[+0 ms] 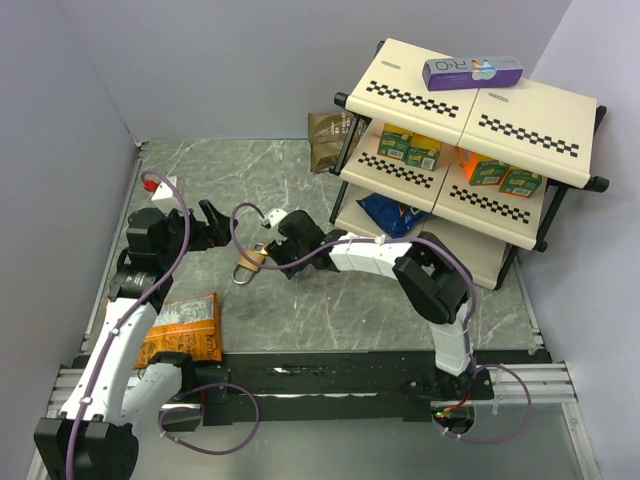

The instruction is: Unlock with the key

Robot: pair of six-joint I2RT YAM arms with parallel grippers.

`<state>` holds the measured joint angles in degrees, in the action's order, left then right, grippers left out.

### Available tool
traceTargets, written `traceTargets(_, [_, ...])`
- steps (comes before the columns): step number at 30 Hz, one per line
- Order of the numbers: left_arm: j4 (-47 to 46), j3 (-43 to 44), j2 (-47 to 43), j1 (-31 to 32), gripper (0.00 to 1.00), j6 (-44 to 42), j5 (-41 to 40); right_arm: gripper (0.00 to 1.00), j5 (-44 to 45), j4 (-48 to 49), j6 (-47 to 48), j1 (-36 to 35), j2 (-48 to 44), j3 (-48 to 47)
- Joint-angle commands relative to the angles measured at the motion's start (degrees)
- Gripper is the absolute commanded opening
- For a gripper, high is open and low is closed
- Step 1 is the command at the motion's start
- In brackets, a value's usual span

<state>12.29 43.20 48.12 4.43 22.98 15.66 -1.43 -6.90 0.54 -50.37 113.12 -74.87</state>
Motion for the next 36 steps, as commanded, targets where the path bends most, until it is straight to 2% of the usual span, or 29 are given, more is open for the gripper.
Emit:
traceTargets(1, [-0.3, 1.4, 0.7, -0.5, 0.99, -0.7, 2.0, 0.61, -2.8, 0.7, 6.2, 0.3, 1.6, -1.6])
traceTargets(9, [-0.6, 1.4, 1.4, -0.8, 1.0, -0.1, 3.4, 0.57, -2.9, 1.7, 7.5, 0.9, 2.3, -0.4])
traceTargets(23, [-0.4, 1.4, 1.9, -1.0, 0.99, -0.1, 3.7, 0.43, -2.3, 2.1, 8.1, 1.0, 4.7, -0.3])
traceTargets(33, [-0.5, 1.4, 2.0, -1.0, 0.99, -0.2, 3.6, 0.14, 1.2, 1.5, 6.1, 1.1, 3.7, 0.8])
traceTargets(36, [-0.5, 1.4, 1.9, -1.0, 0.99, -0.2, 3.6, 0.1, 1.3, 1.2, 4.3, 1.1, 1.8, 2.1])
